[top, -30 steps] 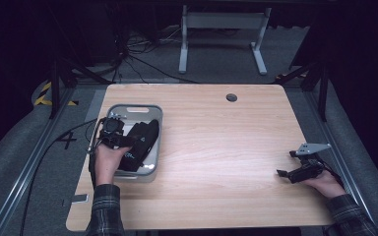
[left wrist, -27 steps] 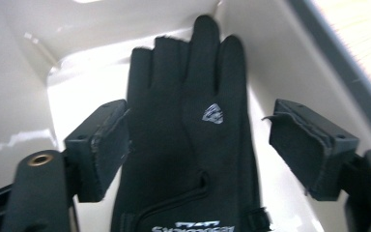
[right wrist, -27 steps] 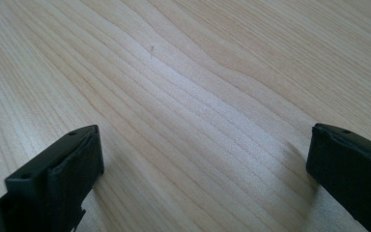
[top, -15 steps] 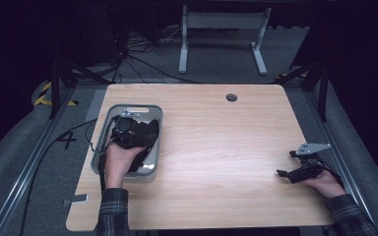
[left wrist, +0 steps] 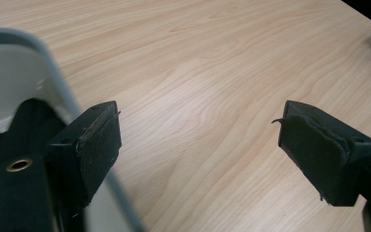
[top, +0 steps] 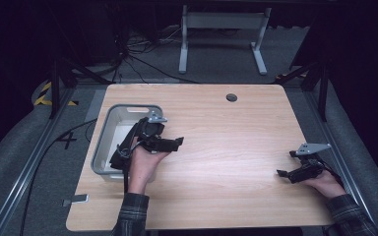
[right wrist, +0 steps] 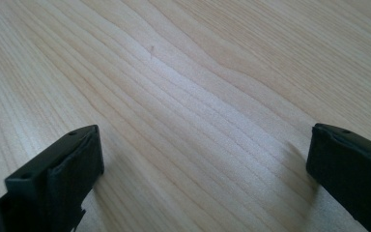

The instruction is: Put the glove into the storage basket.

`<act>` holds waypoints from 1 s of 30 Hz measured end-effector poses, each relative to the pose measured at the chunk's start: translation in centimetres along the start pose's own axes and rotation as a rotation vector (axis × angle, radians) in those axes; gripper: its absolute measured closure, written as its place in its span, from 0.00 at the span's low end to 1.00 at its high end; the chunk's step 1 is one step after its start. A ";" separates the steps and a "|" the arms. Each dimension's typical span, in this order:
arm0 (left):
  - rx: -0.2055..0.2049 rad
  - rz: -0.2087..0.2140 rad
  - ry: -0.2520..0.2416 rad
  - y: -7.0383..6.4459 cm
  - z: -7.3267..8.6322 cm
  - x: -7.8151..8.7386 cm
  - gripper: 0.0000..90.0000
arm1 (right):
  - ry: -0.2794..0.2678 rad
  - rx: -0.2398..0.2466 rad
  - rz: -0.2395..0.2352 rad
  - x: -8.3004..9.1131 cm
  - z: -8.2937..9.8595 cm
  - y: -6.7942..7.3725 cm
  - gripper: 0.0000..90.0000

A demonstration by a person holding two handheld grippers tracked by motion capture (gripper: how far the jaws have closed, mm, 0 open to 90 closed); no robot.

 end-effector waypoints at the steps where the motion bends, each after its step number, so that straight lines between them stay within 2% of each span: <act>1: -0.008 0.007 -0.003 -0.4 -0.1 -0.2 0.18 | 0.000 0.000 0.000 0.0 0.0 0.0 0.00; 7: -0.052 0.046 -0.002 -3.0 -0.6 -1.7 0.18 | 0.000 0.000 0.000 0.0 0.0 0.0 0.00; 15: -0.117 0.090 0.031 -6.0 0.0 -4.0 0.18 | 0.000 0.000 0.000 0.0 0.0 0.0 0.00; 16: -0.114 0.094 0.031 -6.3 0.2 -4.3 0.18 | 0.000 0.000 0.000 0.0 0.0 0.0 0.00; 25: -0.144 0.109 0.049 -8.2 1.6 -6.4 0.17 | 0.000 0.001 0.000 0.0 0.0 0.0 0.00; 30: -0.170 0.125 0.084 -9.2 2.7 -8.0 0.15 | 0.000 0.001 -0.001 0.0 0.0 0.0 0.00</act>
Point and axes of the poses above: each handheld gripper's, and its own axes: x roughly backward along the jaws, z roughly out of its underside, y roughly to its left, the point moved 1 cm from there along -x, roughly forward along the jaws, and after that the axes turned 8 degrees about -x, right-handed, at the moved point
